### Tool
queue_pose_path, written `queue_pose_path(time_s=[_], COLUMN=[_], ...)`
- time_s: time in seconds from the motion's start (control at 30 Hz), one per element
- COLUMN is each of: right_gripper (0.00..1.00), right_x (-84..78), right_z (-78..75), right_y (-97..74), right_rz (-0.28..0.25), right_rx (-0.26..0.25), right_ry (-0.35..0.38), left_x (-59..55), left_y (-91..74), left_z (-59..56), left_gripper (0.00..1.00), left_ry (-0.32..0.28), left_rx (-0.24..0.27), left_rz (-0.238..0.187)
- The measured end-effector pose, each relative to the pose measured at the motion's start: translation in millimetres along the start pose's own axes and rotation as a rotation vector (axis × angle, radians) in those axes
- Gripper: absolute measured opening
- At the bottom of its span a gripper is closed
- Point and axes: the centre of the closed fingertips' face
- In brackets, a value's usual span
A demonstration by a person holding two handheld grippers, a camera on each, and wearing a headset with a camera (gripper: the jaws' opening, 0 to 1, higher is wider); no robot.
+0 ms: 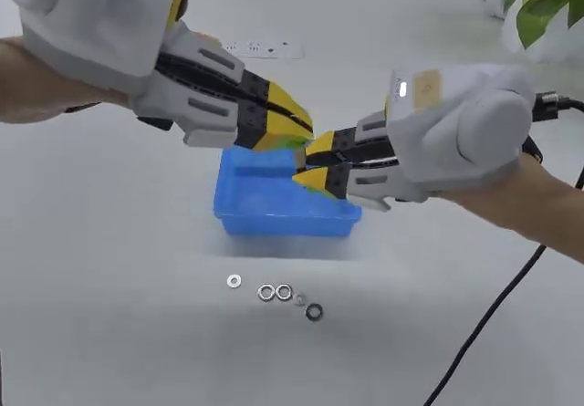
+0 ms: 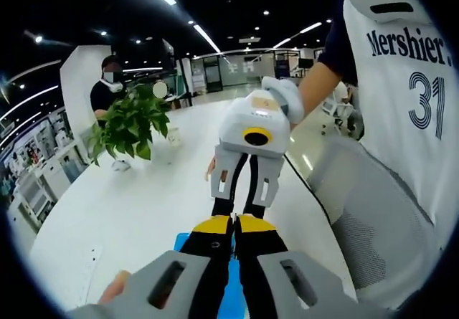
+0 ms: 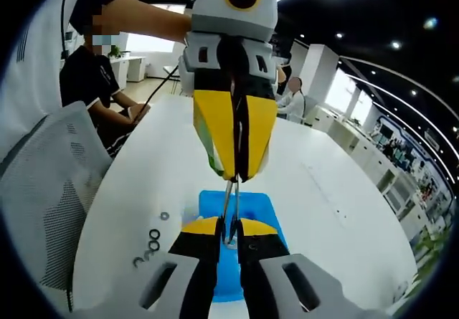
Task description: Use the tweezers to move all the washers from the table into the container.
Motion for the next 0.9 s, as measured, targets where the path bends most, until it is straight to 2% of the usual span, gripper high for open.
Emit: queue_pose_path(time_s=[0.2, 0.3, 0.53, 0.67, 0.8, 0.9], right_gripper=[0.10, 0.10, 0.10, 0.10, 0.10, 0.10], right_x=[-21.2, -37.5, -58.5, -64.5, -70.5, -69.1], right_z=[-14.2, -17.4, -11.9, -10.2, -9.8, -10.3], right_y=[16.7, 29.2, 50.7, 57.5, 61.1, 59.1], right_rz=[0.025, 0.051, 0.085, 0.094, 0.098, 0.089], right_rx=[0.015, 0.028, 0.068, 0.083, 0.086, 0.078], right_ry=[0.020, 0.039, 0.058, 0.055, 0.058, 0.061], left_x=[-21.0, -39.2, -73.0, -82.5, -86.4, -84.1], left_y=[14.4, 22.9, 34.6, 37.4, 37.9, 37.0], left_z=[19.4, 28.3, 34.6, 35.5, 36.1, 35.4], left_gripper=[0.05, 0.05, 0.05, 0.05, 0.05, 0.05], left_ry=[-0.020, -0.052, -0.079, -0.083, -0.086, -0.090], left_rx=[0.009, 0.015, 0.002, -0.005, -0.008, -0.004], left_rz=[-0.002, 0.003, 0.029, 0.048, 0.054, 0.046])
Point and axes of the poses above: the centre of the closed fingertips' face, and the gripper's own axes: y roughly forward along the fingers, z roughly to its left, x roughly out of its top, and after that the axes turned 2 degrees about x, right-handed
